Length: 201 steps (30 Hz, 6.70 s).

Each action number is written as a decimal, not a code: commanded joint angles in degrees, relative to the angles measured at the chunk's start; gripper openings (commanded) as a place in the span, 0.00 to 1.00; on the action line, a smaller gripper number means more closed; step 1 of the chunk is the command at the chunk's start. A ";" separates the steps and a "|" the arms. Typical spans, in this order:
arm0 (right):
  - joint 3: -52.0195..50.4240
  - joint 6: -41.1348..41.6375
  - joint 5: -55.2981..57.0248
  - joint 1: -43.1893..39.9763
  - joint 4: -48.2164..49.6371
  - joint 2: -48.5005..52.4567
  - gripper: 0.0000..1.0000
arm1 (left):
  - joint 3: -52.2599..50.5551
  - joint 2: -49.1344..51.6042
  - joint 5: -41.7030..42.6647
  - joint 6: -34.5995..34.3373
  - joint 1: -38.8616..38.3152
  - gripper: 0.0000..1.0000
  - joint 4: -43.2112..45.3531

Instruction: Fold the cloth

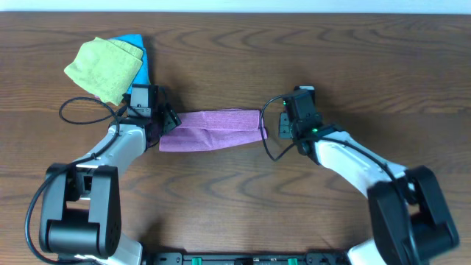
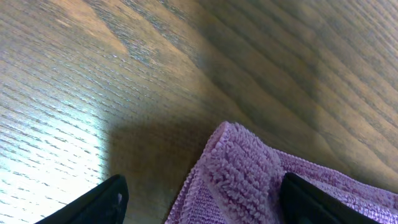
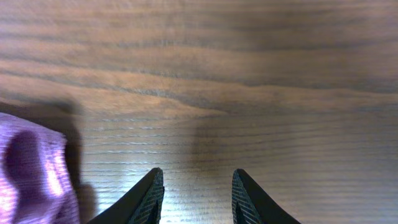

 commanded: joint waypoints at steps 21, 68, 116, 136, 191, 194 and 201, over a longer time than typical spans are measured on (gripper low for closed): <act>0.28 18.49 -17.16 0.98 -11.76 -10.69 0.42 | 6.75 -7.78 13.66 -15.96 -0.17 0.06 -16.68; 0.13 38.01 -17.46 9.09 4.37 9.46 0.62 | 6.75 7.21 14.93 -18.32 -0.24 0.06 -9.03; 3.21 7.69 -12.26 20.50 14.53 -2.99 0.01 | 8.74 6.49 20.87 -10.91 -3.08 0.06 -12.15; 13.29 1.42 -12.92 24.52 7.80 4.42 0.01 | 10.40 -8.35 17.70 -4.37 7.87 0.06 -21.38; 25.14 -5.03 -19.76 30.82 6.82 22.23 0.21 | 10.43 -13.53 18.73 -2.23 18.73 0.06 -28.46; 25.86 -5.16 -19.85 30.82 6.84 22.23 0.45 | 10.43 -13.53 18.71 -2.21 18.73 0.06 -28.41; 31.82 -5.64 -20.00 30.69 2.05 21.99 0.62 | 10.43 -13.53 18.73 -2.23 18.73 0.06 -28.41</act>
